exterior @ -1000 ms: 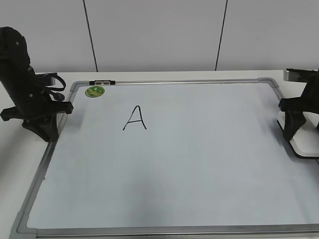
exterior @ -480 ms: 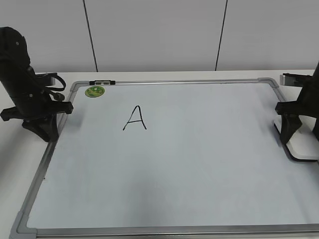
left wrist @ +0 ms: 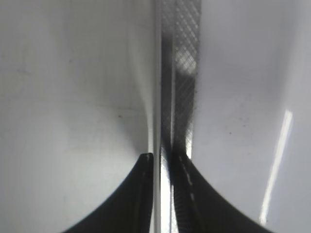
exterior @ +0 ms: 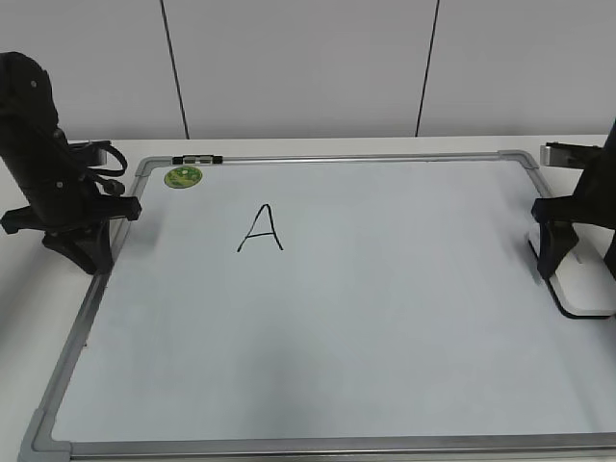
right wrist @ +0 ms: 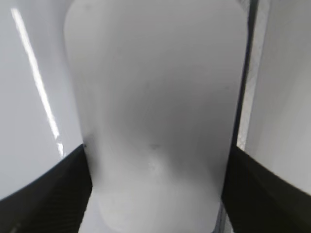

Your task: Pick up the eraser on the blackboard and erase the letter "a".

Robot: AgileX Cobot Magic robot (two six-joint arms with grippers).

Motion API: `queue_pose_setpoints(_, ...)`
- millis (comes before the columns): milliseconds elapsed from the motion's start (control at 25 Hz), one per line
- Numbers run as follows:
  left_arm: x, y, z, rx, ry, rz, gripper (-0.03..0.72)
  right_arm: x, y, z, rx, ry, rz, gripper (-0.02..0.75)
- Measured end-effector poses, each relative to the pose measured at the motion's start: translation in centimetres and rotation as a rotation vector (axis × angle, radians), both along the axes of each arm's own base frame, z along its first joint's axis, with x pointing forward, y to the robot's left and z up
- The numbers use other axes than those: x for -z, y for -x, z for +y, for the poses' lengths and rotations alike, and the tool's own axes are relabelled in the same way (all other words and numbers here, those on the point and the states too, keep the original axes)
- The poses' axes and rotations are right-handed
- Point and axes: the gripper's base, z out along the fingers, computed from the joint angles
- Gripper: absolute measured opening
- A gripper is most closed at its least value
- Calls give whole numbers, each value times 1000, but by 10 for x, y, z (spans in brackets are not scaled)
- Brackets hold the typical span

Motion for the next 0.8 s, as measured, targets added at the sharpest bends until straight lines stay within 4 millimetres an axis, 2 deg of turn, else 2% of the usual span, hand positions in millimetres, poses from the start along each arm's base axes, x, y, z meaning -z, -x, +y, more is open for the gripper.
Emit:
queue_pose_setpoints(120, 0, 0, 0, 0, 0, 0, 102, -1, -1, 0, 0, 0, -4, 659)
queue_pose_setpoints(240, 0, 0, 0, 0, 0, 0, 104, -7, -5, -1, 0, 3, -30, 671)
queue_pose_setpoints(440, 0, 0, 1, 10, -16, -2, 137, -30, -22, -3, 4, 16, -124, 671)
queue_pose_setpoints(520, -1, 0, 3, 20, -32, -3, 200, -34, -23, -3, 4, 18, -137, 671)
queue_pose_setpoints(600, -7, 0, 5, 36, -57, -19, 321, -42, -22, -3, 6, 19, -156, 671)
queue_pose_setpoints(760, -35, 3, 13, 35, -130, -82, 589, -56, -19, -2, 12, 23, -186, 669)
queue_pose_setpoints(800, -43, 4, 15, 28, -147, -92, 626, -62, -18, -2, 12, 24, -200, 669)
